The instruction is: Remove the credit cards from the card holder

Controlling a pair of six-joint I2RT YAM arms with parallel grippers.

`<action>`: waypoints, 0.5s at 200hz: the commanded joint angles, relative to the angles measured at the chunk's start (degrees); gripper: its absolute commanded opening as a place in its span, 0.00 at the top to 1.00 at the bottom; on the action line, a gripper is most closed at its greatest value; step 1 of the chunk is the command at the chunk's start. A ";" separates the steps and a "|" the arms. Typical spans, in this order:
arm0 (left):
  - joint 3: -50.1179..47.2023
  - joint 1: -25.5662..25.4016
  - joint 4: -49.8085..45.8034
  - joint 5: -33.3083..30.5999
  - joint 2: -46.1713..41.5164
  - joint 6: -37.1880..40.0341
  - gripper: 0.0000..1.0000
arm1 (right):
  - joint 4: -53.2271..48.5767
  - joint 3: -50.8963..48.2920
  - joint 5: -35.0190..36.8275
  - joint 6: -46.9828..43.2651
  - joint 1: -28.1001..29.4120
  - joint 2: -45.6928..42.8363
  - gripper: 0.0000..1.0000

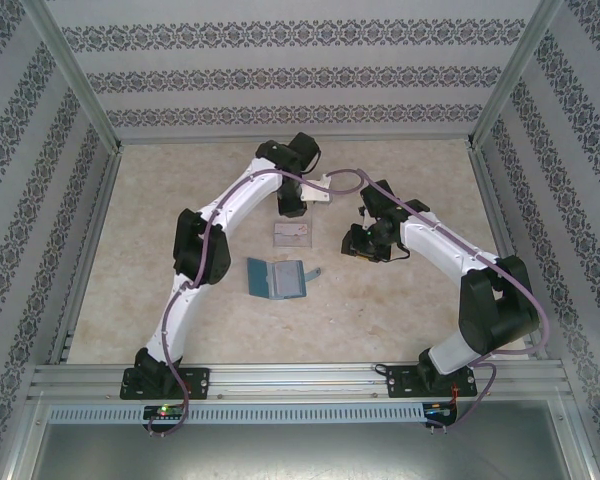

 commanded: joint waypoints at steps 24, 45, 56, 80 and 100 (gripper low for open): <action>-5.23 0.13 5.41 -0.58 -7.83 -11.07 0.81 | 0.29 2.53 -0.69 0.83 2.52 0.50 0.62; -10.58 0.10 9.40 -0.04 -11.90 -17.73 0.80 | 1.77 2.95 -2.68 1.53 3.80 1.54 0.62; -13.28 0.18 11.21 -0.07 -13.90 -21.71 0.80 | 2.74 3.13 -3.82 1.94 4.51 2.19 0.62; -21.03 0.18 15.74 -0.50 -18.74 -29.39 0.79 | 3.84 3.93 -5.01 2.06 6.43 4.41 0.62; -27.29 0.23 19.27 -0.52 -22.96 -36.32 0.77 | 4.04 4.64 -4.71 2.09 7.74 6.96 0.62</action>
